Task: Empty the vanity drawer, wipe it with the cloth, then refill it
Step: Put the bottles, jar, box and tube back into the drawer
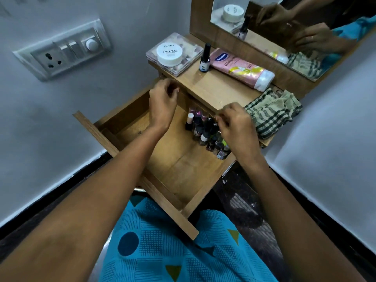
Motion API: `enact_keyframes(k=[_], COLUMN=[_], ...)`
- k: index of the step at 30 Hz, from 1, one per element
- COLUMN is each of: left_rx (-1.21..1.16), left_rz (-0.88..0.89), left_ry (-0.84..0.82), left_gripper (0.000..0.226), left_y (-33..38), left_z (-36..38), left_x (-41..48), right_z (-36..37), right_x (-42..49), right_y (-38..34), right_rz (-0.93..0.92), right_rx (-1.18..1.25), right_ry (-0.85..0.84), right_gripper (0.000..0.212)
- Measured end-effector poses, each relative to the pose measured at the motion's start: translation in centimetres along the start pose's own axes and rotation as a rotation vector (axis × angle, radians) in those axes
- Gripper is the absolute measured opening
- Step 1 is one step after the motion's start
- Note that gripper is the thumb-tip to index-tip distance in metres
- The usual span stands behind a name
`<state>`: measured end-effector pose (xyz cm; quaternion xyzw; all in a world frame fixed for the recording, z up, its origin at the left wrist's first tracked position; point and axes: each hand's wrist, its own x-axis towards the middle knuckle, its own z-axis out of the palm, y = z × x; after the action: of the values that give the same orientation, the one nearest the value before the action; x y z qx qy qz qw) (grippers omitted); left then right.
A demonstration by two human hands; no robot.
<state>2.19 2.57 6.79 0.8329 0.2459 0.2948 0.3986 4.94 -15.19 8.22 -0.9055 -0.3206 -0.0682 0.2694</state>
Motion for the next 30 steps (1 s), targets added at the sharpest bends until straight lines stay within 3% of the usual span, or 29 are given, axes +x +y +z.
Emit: enact_keyframes(k=[8,15,30], left_rx=[0.074,0.053,0.018], left_rz=[0.027,-0.01,0.001], left_ry=[0.097,0.032,0.109], left_gripper=[0.042,0.062,0.072], left_y=[0.6,-0.1,0.8], left_z=[-0.3,0.6,0.6], left_x=[5.7,7.9,5.8], right_z=[1.1,2.3,1.7], right_x=[10.1,14.4,13.9], right_y=[-1.4,-1.6,-1.9], right_rz=[0.046,0.12,0.092], right_rx=[0.217,0.275,0.311], right_ry=[0.188,0.212,0.243], right_gripper=[0.018,0.042,0.026])
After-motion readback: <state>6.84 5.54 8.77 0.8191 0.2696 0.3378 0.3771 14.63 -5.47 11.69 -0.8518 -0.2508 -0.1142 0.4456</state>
